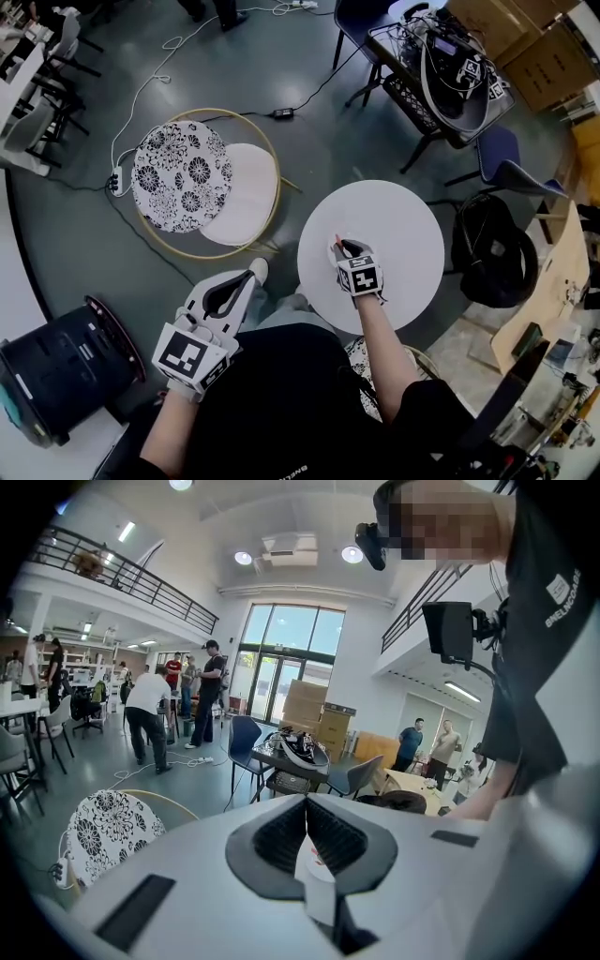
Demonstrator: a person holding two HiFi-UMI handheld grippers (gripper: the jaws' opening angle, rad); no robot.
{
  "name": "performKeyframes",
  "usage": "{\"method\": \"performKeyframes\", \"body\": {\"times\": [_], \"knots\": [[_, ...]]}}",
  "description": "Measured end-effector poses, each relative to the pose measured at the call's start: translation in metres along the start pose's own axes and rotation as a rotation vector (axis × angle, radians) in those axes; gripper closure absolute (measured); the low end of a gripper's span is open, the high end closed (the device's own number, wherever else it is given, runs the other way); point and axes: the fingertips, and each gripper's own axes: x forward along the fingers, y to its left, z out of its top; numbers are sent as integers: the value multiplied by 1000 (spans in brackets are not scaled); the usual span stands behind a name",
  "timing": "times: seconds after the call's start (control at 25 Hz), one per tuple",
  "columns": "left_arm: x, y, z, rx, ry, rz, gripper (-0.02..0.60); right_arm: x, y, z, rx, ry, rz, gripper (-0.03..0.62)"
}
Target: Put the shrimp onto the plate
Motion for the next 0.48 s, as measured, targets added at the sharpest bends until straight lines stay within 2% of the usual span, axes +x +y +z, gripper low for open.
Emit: {"method": "performKeyframes", "body": {"times": [0.48], "knots": [[3, -2, -7, -5, 21, 9, 575, 20, -12, -20, 21, 74, -11, 522]]}}
